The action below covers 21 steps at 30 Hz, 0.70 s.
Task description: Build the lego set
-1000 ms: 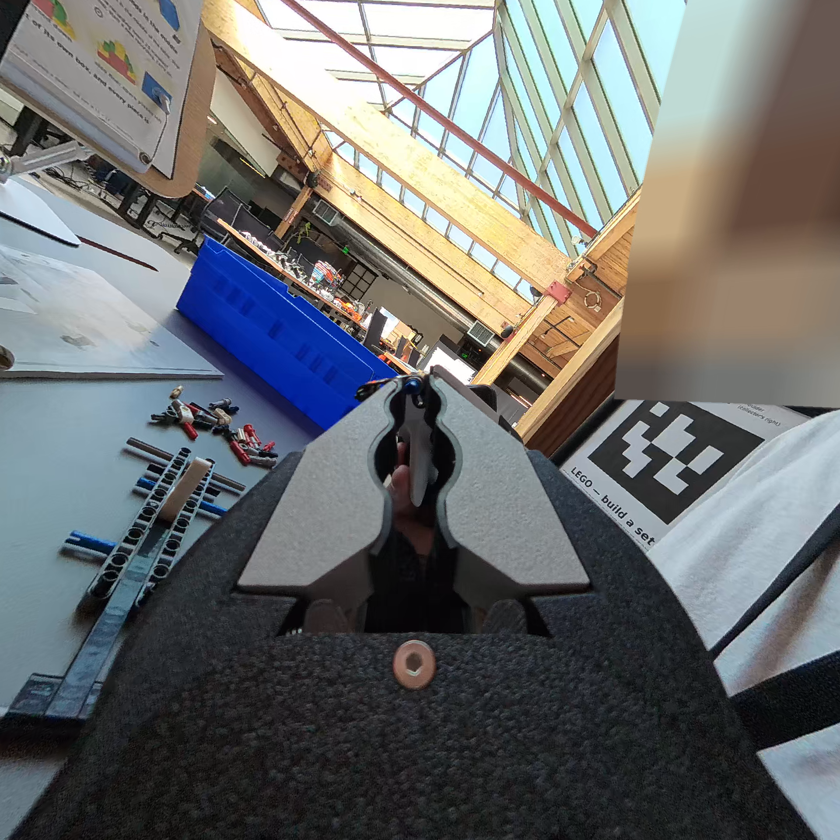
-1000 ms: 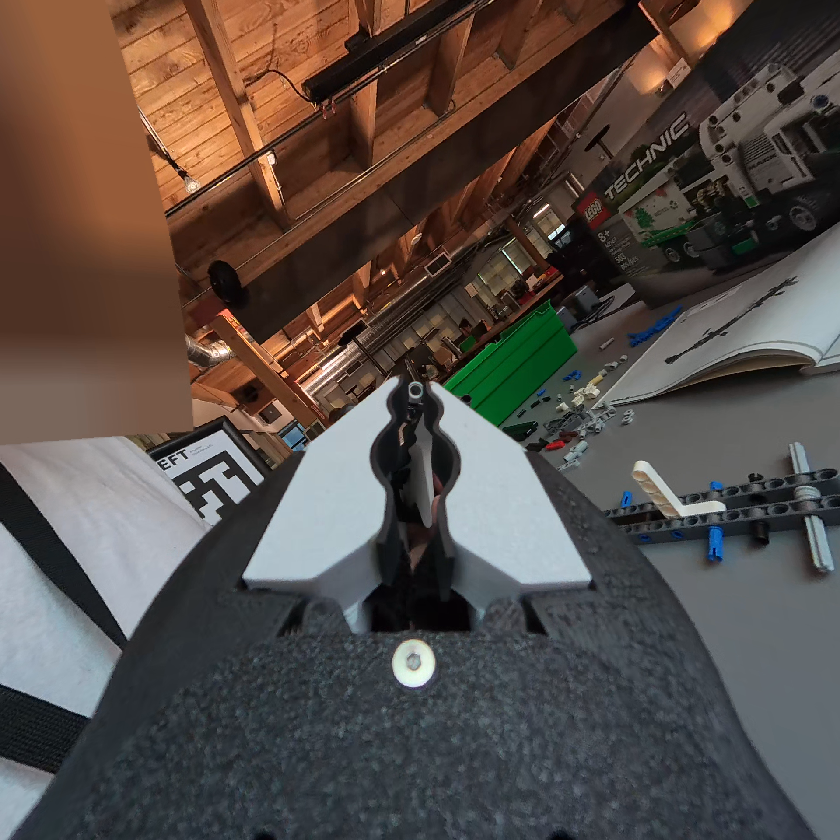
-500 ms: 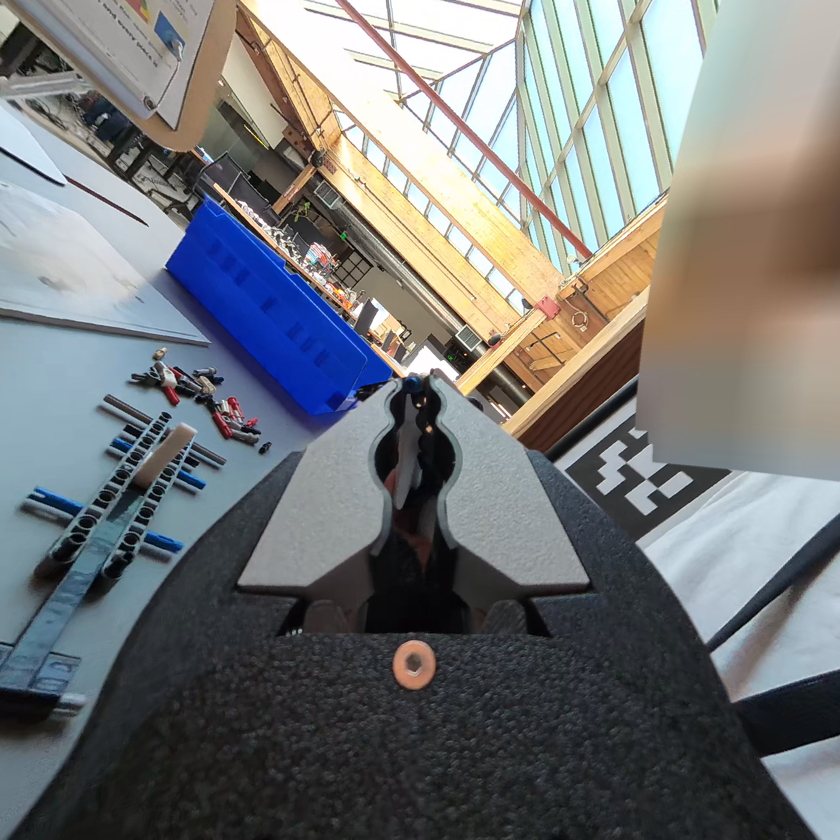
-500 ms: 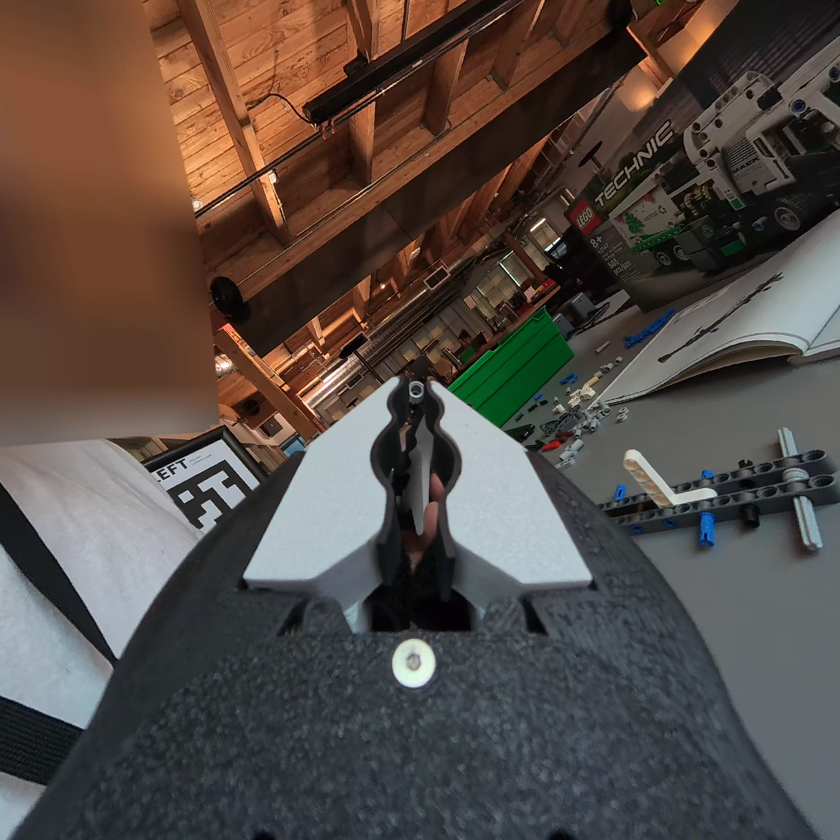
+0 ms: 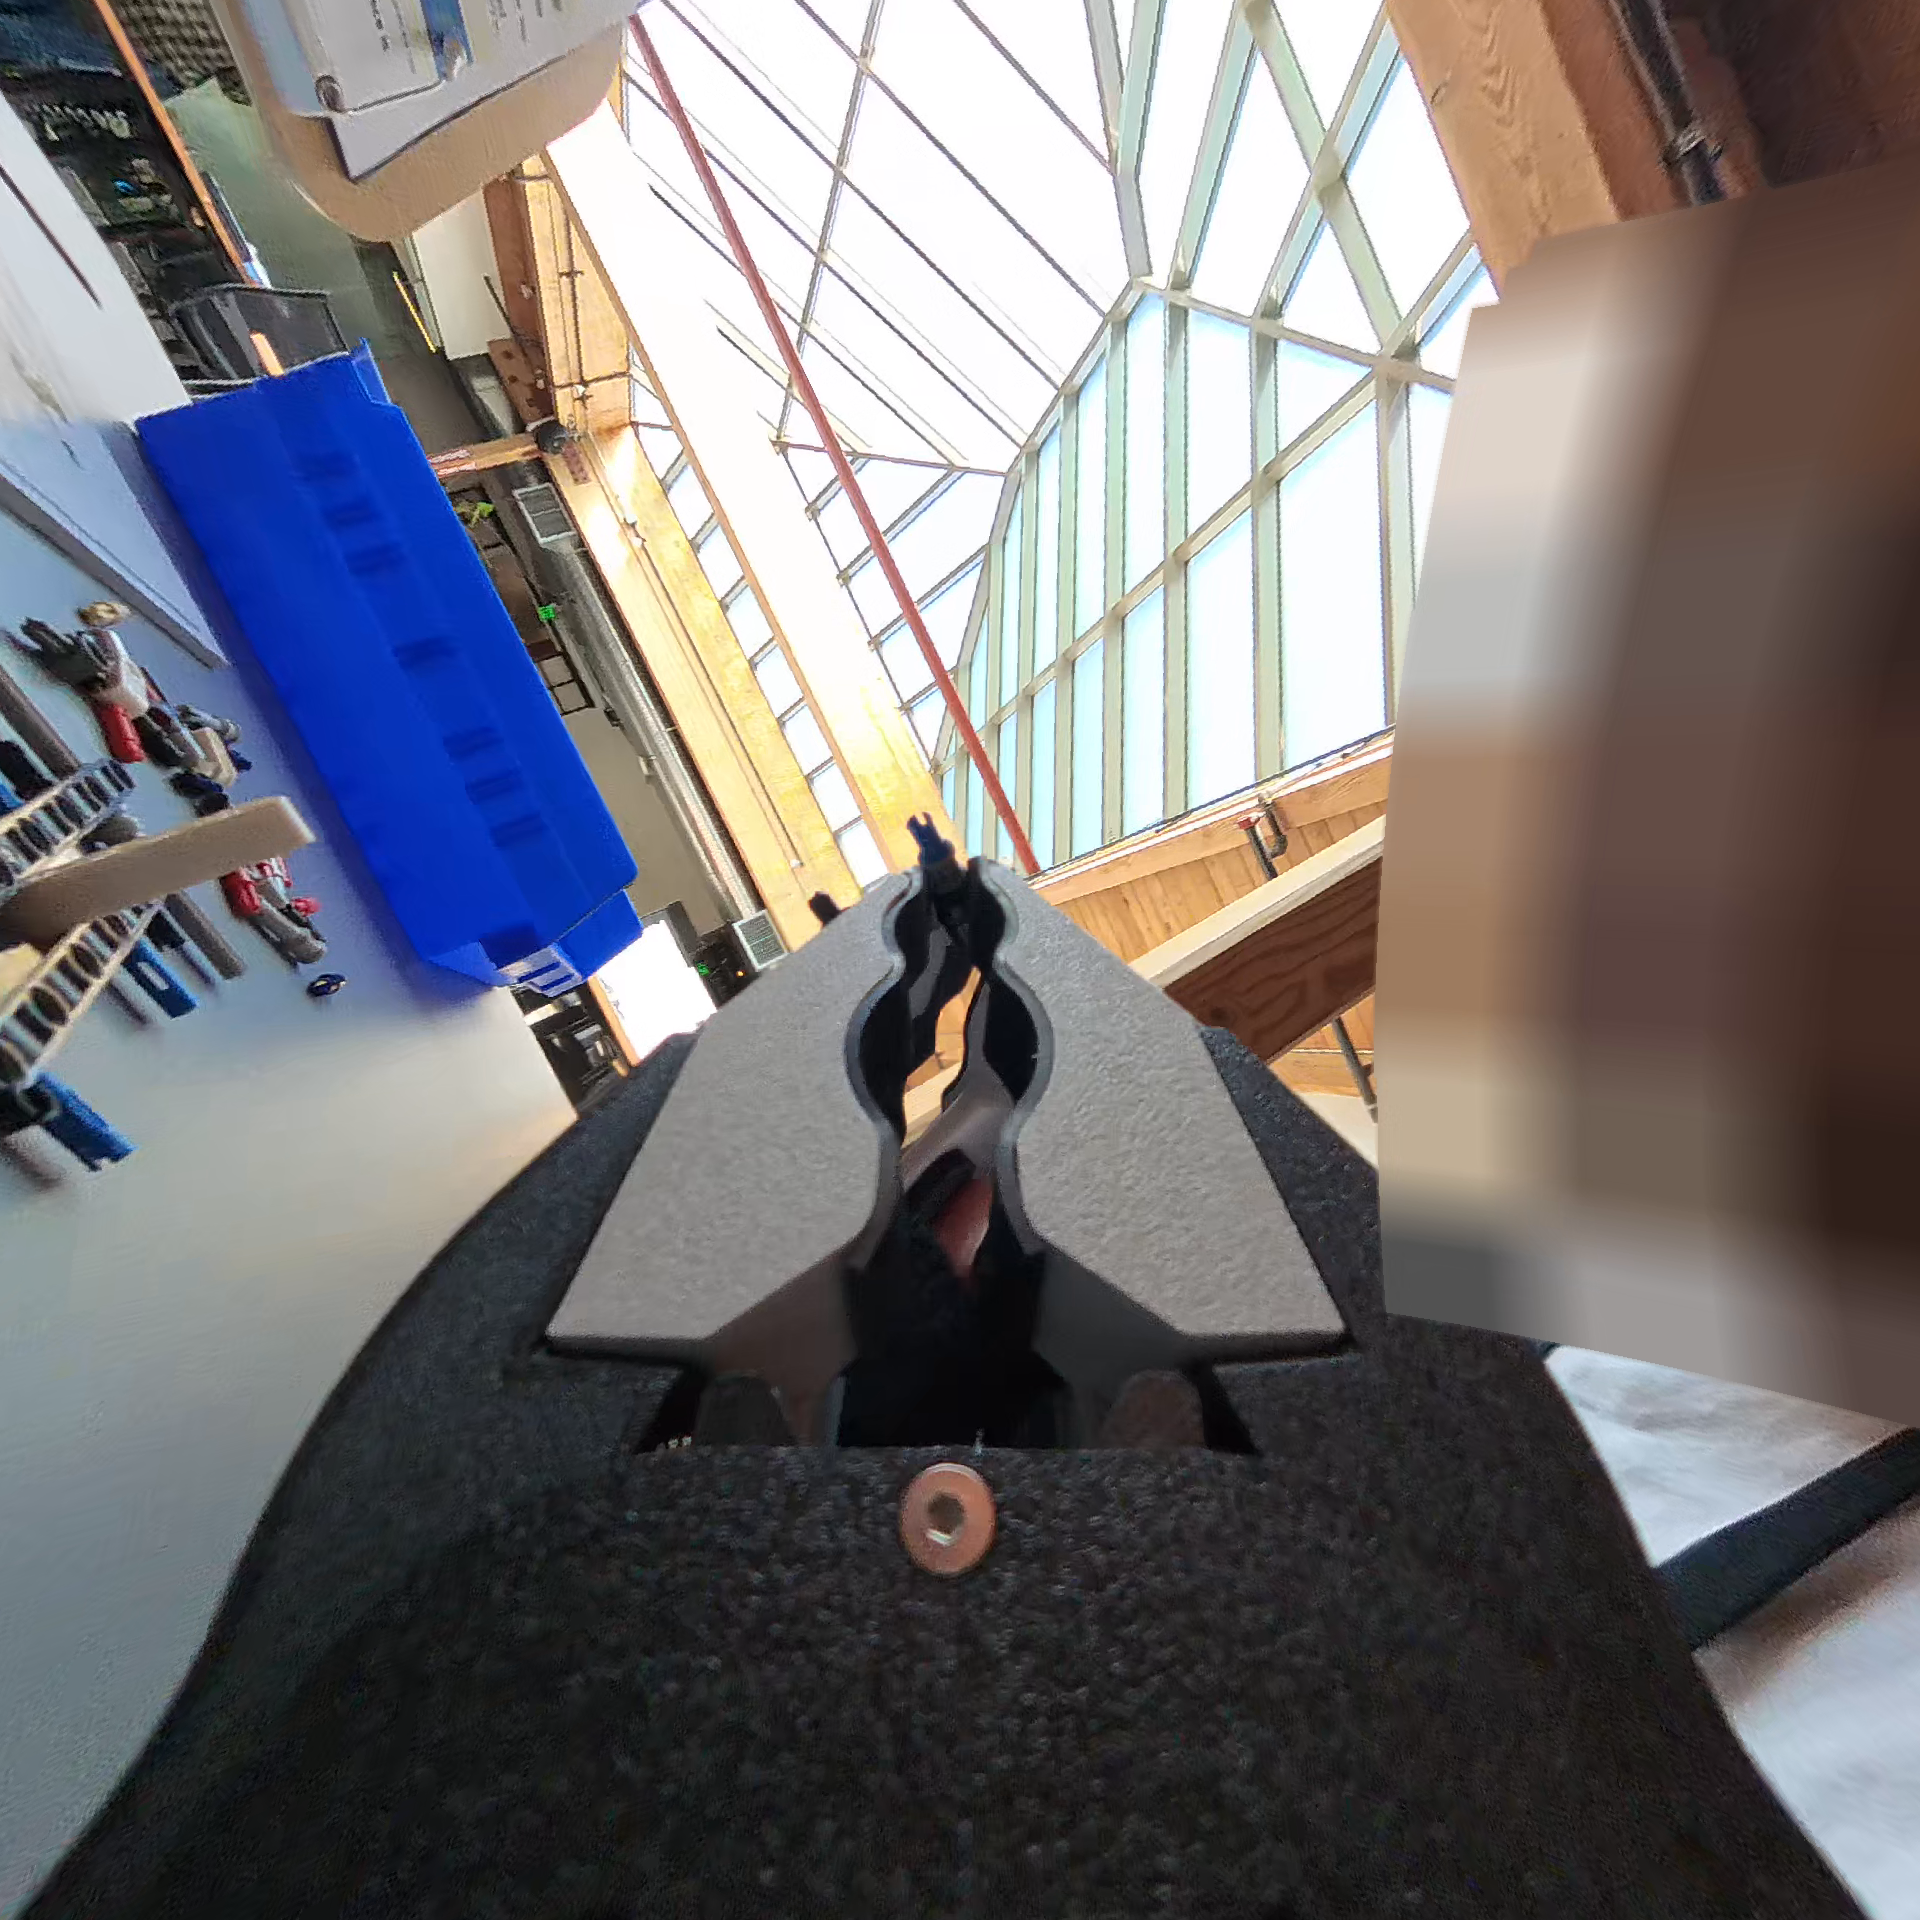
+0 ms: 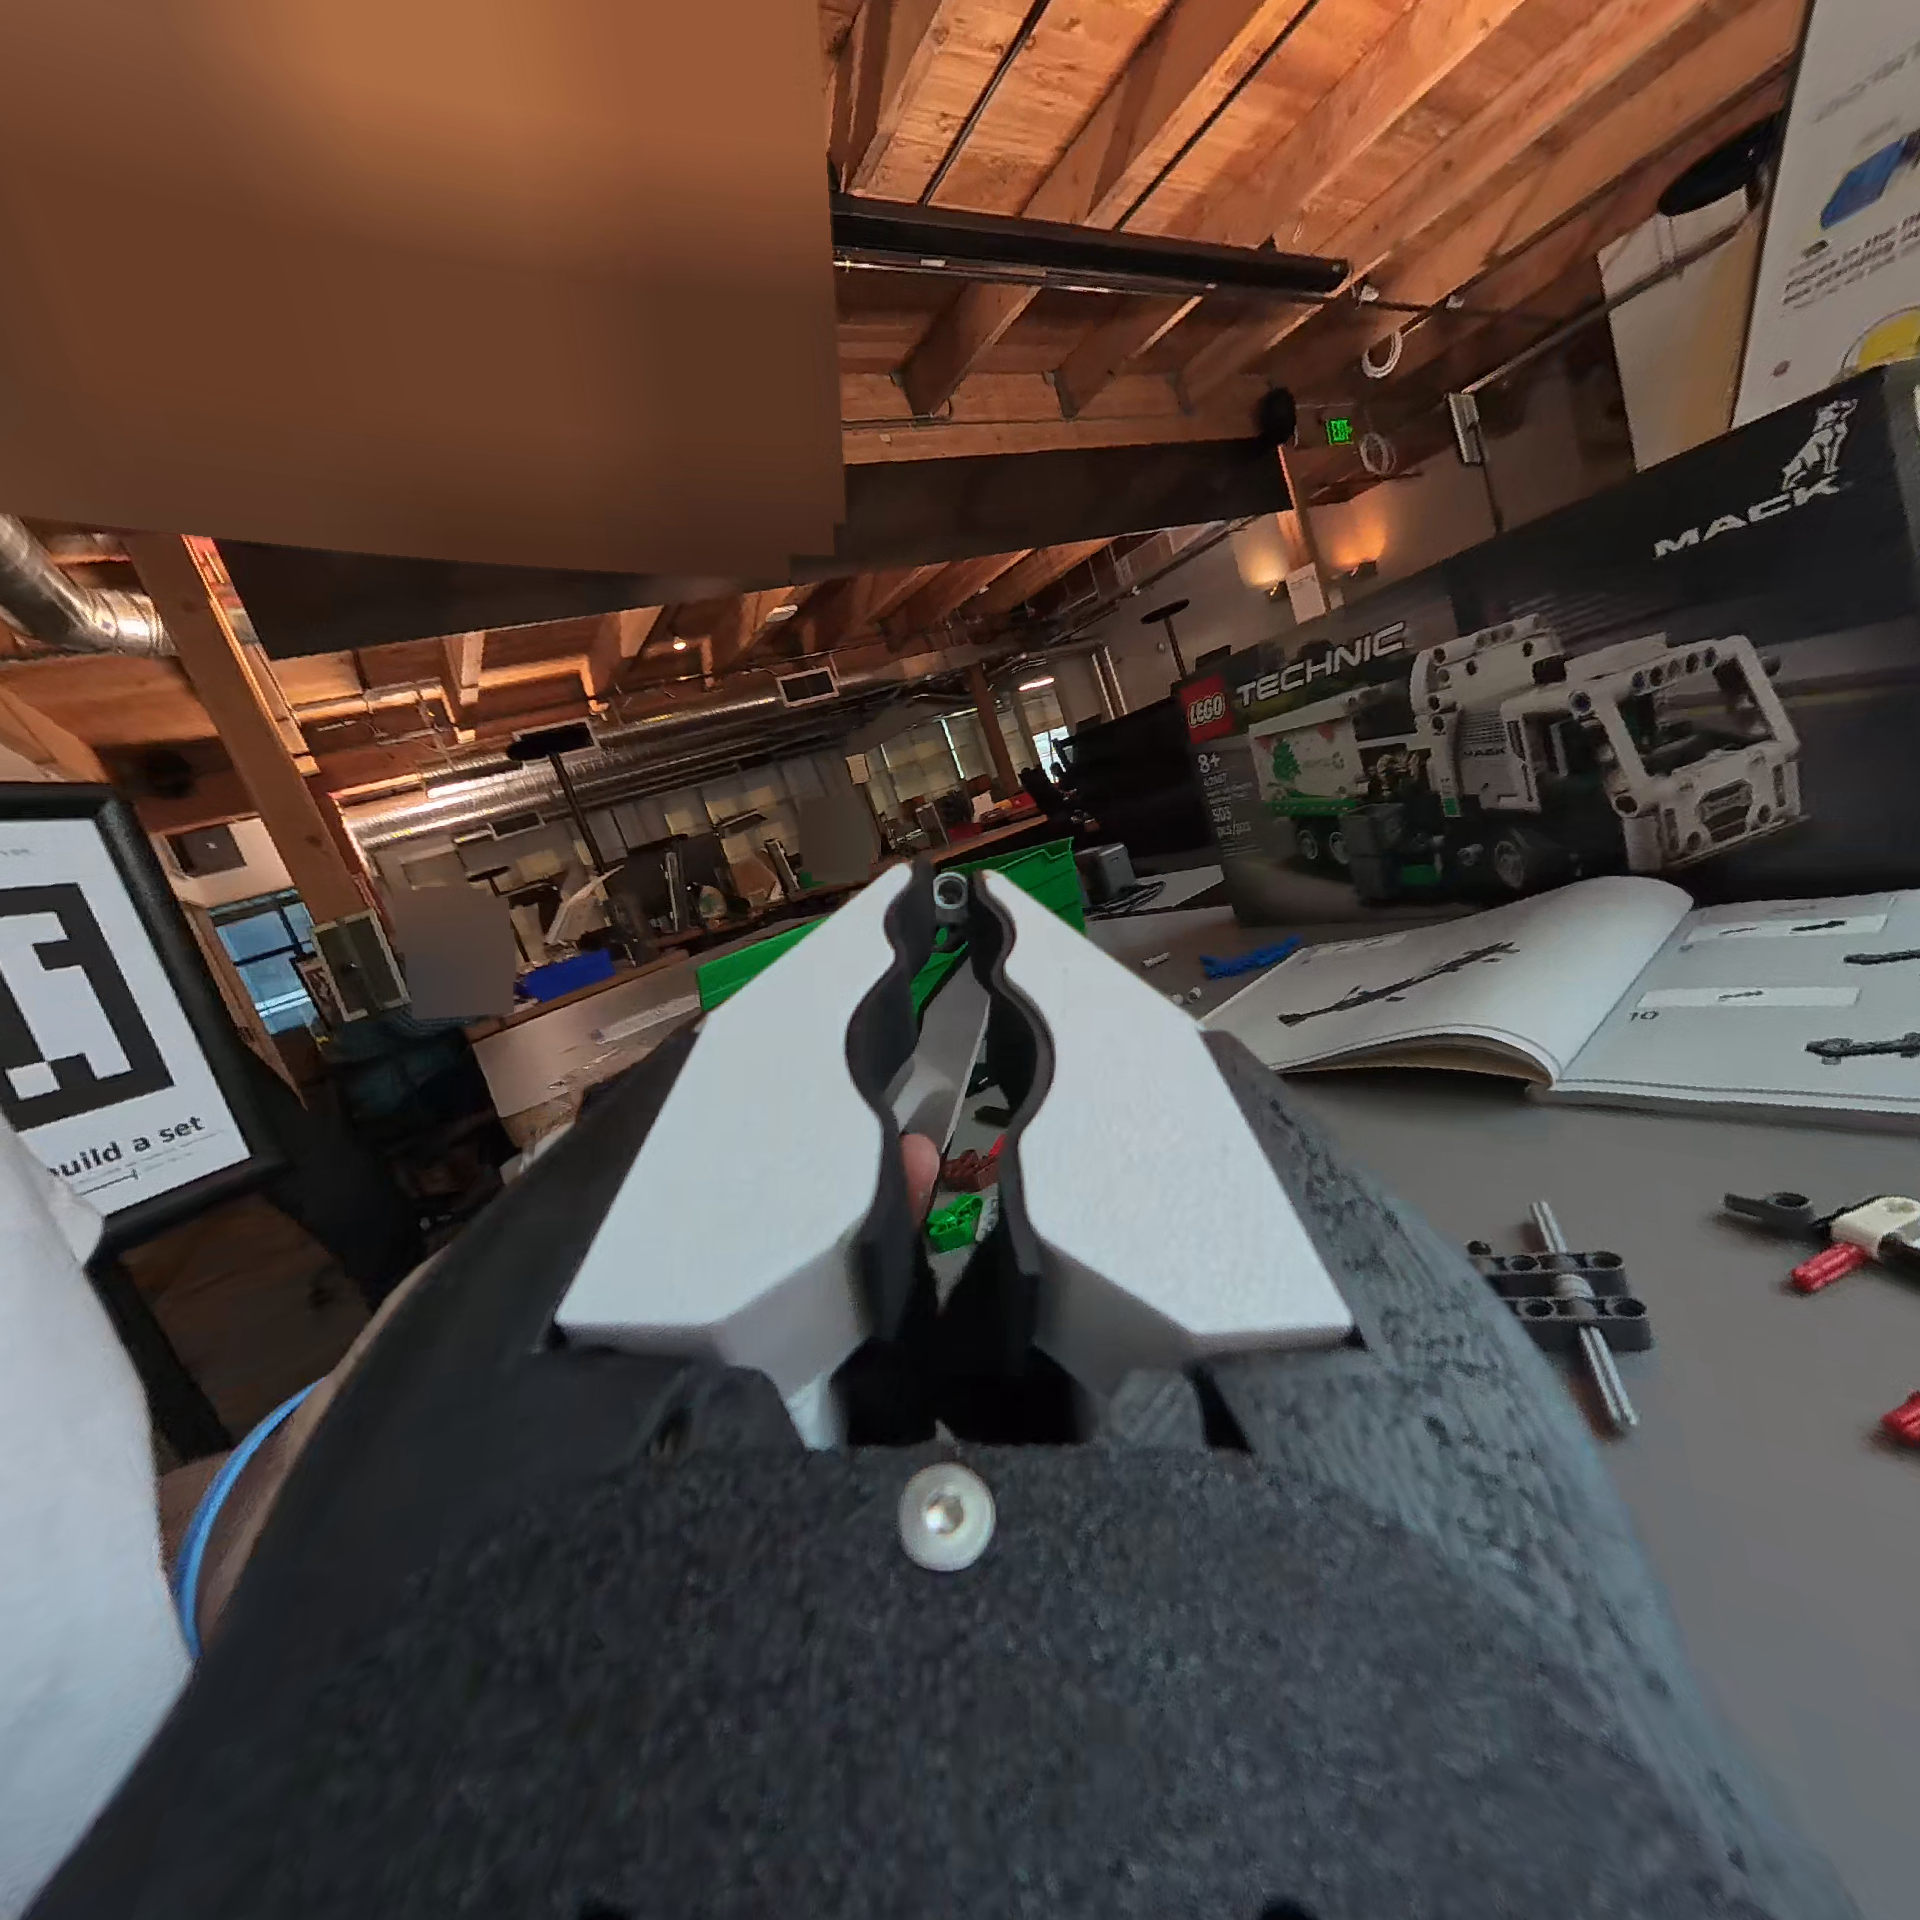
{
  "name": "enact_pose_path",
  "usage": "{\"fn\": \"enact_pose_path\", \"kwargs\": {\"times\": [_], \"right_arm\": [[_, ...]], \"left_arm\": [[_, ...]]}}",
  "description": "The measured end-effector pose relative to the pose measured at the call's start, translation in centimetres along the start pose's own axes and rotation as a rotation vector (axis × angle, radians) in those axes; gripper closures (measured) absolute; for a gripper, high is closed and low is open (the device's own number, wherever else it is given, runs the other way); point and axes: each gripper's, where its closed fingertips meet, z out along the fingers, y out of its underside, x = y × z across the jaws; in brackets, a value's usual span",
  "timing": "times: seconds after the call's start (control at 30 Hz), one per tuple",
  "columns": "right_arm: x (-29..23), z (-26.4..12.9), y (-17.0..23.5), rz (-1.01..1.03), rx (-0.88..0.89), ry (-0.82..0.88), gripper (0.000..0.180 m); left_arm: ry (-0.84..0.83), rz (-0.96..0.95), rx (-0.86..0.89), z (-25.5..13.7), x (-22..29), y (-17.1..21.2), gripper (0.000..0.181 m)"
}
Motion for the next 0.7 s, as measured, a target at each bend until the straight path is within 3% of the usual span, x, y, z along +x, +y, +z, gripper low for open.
{"fn": "enact_pose_path", "kwargs": {"times": [0.1,0.37,0.7], "right_arm": [[-0.1,0.2,0.0,-0.109,-0.01,0.007,0.174],[-0.6,0.6,0.3,-0.748,-0.14,-0.055,0.174],[0.1,0.6,2.1,-1.087,-0.234,-0.138,0.175]], "left_arm": [[0.032,-0.073,0.015,-0.1,-0.1,-0.1,0.175],[0.034,-0.239,-0.011,0.0,-0.4,-0.3,0.176],[-0.086,-0.283,-0.034,-1.0,-2.2,-0.5,0.176]]}}
